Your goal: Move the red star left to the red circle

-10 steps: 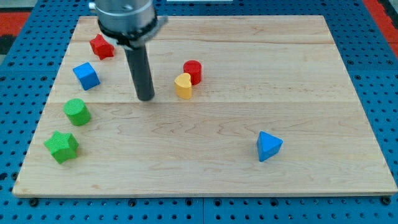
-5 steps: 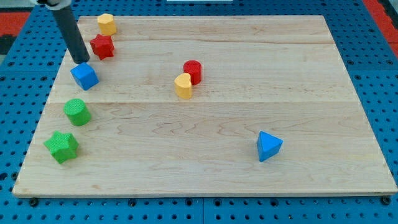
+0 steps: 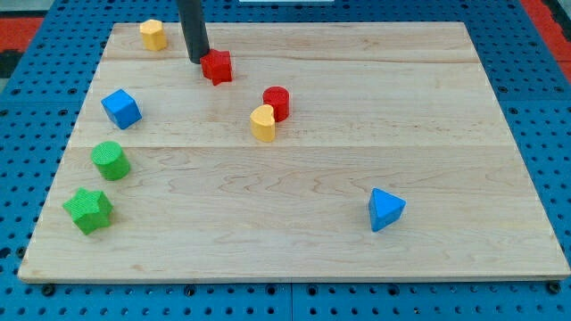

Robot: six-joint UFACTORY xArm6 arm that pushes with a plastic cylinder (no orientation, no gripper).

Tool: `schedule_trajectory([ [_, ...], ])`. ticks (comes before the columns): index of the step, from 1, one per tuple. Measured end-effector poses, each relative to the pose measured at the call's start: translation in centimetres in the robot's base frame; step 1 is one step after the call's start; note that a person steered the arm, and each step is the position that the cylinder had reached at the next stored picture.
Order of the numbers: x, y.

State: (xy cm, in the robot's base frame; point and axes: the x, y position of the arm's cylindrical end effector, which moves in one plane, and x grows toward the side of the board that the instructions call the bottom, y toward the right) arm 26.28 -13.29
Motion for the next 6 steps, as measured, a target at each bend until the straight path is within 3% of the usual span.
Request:
schedule_trajectory([
  [3,4.9,2.1],
  [4,5.8,6.5],
  [5,2.7,3.7],
  [6,3.0,-3.0],
])
